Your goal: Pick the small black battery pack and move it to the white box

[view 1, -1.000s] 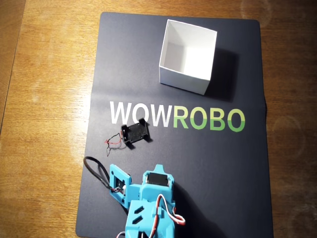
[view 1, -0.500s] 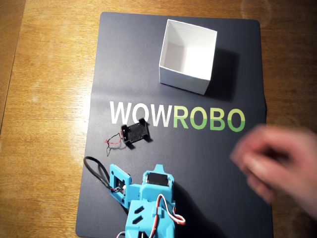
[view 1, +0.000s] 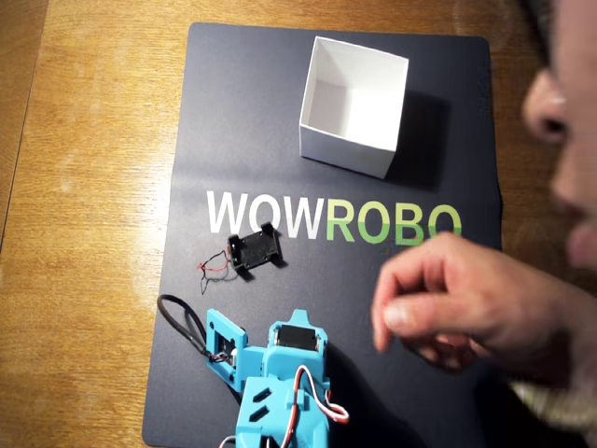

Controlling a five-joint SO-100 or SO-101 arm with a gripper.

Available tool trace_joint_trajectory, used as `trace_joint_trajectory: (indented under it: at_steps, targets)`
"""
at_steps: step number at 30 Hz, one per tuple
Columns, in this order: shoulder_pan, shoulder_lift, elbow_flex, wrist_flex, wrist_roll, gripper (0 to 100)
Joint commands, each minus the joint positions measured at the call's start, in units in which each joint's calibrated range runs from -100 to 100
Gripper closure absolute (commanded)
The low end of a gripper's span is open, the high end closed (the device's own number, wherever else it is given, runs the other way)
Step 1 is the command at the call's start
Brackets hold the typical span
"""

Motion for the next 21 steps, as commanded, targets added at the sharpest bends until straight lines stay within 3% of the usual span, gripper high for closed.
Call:
trace_joint_trajectory:
  at_steps: [1,21]
  targets:
    - [-0.22,-0.41,-0.16,0.31,-0.22,100]
    - [-0.45,-0.41,-0.16,0.31,-0.22,100]
